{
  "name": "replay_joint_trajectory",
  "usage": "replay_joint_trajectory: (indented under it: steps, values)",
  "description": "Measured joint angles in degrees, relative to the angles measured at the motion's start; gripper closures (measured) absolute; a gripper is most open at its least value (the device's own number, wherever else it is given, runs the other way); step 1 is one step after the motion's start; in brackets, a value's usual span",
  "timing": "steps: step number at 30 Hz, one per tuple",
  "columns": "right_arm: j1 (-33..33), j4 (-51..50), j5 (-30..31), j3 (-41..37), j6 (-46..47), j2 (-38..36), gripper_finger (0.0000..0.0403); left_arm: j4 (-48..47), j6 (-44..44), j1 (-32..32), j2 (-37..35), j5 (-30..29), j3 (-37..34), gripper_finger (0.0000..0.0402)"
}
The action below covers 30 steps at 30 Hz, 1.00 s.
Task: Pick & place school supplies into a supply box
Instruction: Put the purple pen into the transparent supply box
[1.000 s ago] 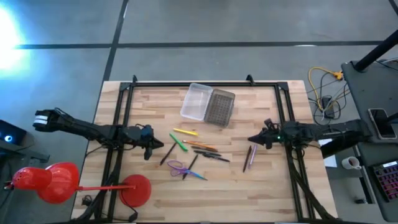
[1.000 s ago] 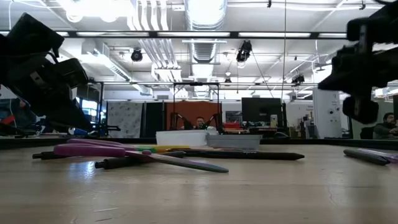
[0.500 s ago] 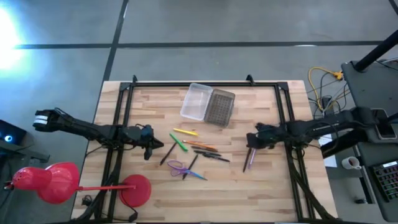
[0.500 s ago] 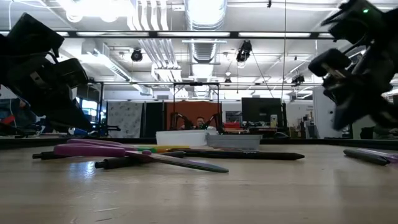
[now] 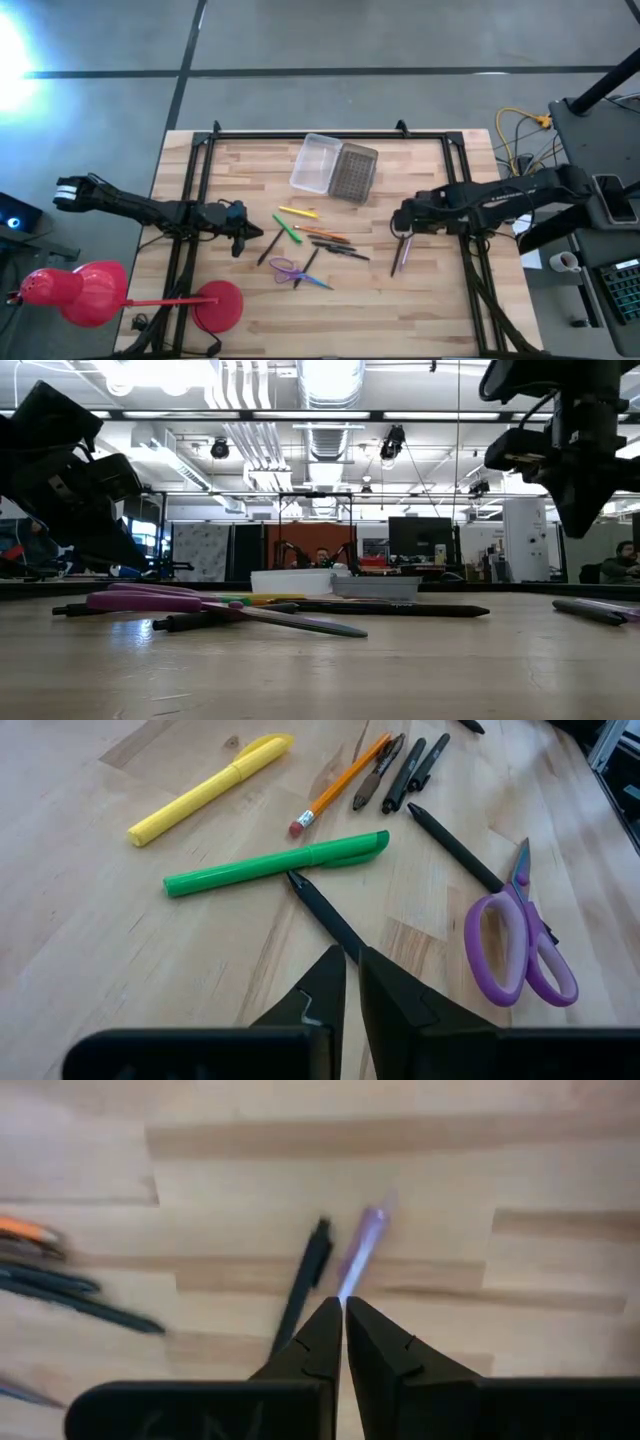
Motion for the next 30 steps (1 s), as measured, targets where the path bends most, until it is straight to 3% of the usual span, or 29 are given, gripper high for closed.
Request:
replay_joint_trajectory:
  steps: [8,14,19,25,30]
  values:
    - [2.50,1.07,-8.99,-0.67,-2.57,6.57,0.0390,0.00,0.00,0.00,0.00,0.00,0.00,0.0384]
    - [7.39,1.67,-8.09,-0.91,0.34,11.09,0.0384,0.00,0.00,0.01,0.00,0.00,0.00,0.0384]
    - [10.82,2.34,-7.77,0.30,4.97,12.60,0.0325,0.02,0.00,0.01,0.00,0.02,0.02,0.0384]
    - [12.11,2.83,-2.55,0.57,12.39,12.64,0.0229,0.01,-0.02,-0.01,0.00,0.00,0.07,0.0384]
    - [11.98,3.84,0.53,-0.16,17.52,13.87,0.0197,0.02,-0.02,0.00,0.00,0.00,0.07,0.0384]
